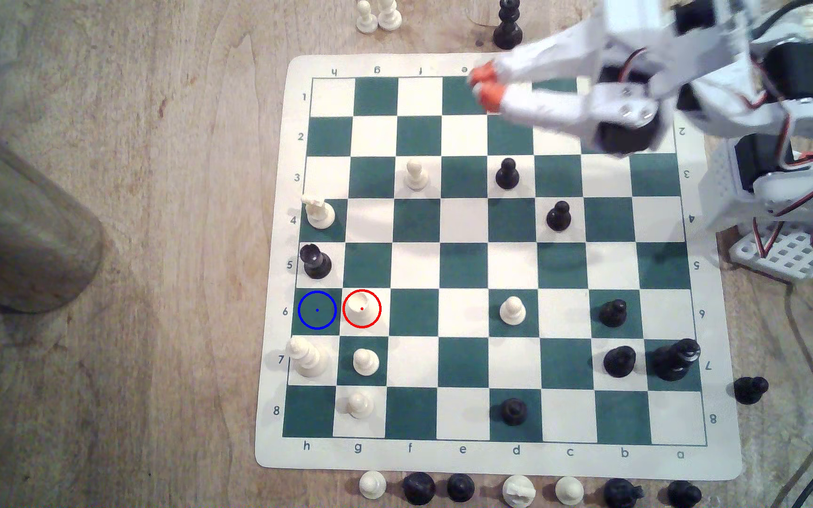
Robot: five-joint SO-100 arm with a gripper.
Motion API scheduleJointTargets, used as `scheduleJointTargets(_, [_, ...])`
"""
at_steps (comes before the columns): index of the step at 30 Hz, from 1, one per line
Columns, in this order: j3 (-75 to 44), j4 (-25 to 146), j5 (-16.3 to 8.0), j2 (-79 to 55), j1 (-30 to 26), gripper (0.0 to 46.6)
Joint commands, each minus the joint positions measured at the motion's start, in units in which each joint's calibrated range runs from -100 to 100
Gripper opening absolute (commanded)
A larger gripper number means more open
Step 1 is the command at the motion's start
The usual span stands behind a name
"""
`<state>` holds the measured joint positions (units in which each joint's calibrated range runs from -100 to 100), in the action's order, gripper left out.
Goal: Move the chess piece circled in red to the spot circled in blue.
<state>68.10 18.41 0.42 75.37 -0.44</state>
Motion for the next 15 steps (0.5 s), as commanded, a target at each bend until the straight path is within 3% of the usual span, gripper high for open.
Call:
scheduleJointTargets(1, [-10.3,0.6,0.3,-8.9,-2.3,0.3])
scheduleJointTargets(6, [-22.6,8.9,-0.6,-22.3,-5.9,0.4])
scheduleJointTargets(15, [-47.2,27.4,-7.1,-45.6,-8.0,0.5])
